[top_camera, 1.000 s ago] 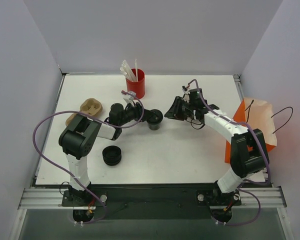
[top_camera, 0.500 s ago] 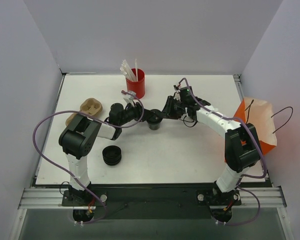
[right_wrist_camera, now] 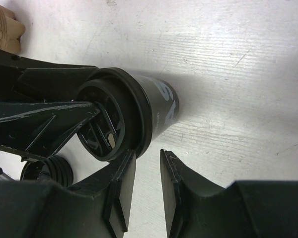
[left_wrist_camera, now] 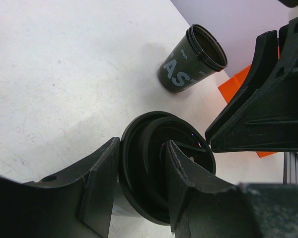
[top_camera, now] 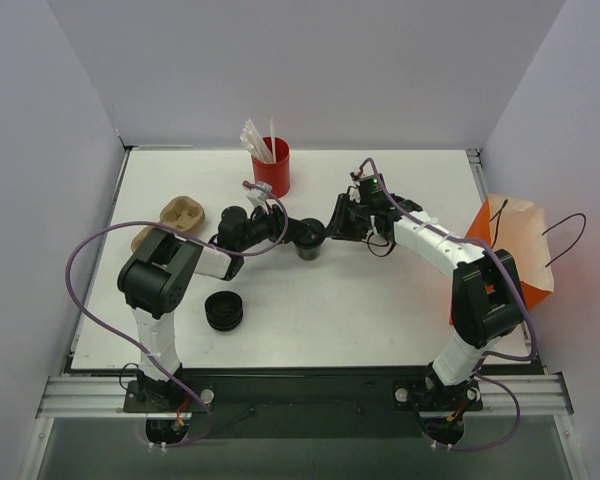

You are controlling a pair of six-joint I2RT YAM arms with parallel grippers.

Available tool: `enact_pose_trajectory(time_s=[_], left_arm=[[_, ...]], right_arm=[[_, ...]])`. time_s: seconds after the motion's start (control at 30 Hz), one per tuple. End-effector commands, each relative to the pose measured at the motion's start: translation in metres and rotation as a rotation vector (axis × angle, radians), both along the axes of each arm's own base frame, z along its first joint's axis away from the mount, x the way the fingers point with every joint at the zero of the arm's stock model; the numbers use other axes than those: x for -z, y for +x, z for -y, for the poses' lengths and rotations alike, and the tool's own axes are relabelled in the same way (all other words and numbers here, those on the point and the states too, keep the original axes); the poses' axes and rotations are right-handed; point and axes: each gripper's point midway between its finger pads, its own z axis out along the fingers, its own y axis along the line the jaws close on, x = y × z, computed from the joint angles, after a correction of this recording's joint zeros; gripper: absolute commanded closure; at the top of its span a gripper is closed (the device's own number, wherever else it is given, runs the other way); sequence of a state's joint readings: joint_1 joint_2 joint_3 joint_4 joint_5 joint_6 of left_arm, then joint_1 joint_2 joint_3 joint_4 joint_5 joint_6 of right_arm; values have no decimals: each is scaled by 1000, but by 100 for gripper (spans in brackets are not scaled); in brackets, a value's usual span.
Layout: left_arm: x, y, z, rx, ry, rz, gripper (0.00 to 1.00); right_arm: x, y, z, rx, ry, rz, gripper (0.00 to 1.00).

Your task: Pack the takeout coffee

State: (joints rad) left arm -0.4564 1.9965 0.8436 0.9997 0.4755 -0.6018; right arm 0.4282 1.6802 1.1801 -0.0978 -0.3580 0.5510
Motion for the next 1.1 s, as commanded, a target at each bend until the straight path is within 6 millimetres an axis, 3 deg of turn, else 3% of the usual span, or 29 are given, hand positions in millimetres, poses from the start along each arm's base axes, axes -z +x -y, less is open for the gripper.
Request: enact_pose_trajectory(time_s=[0.0, 0.4, 0.8, 1.07], left_arm=[[197, -125, -69, 46, 462, -633, 55], [195, -122, -67, 43, 453, -629, 55], [202, -125, -70, 39, 475, -648, 55], [204, -126, -71, 35, 477, -656, 55]], right_arm=[[-12, 1, 1, 14, -19, 10, 72], [11, 4, -10, 30, -33, -47, 73], [104, -32, 5, 80, -186, -242, 80], [135, -48, 13, 97, -233, -296, 80]])
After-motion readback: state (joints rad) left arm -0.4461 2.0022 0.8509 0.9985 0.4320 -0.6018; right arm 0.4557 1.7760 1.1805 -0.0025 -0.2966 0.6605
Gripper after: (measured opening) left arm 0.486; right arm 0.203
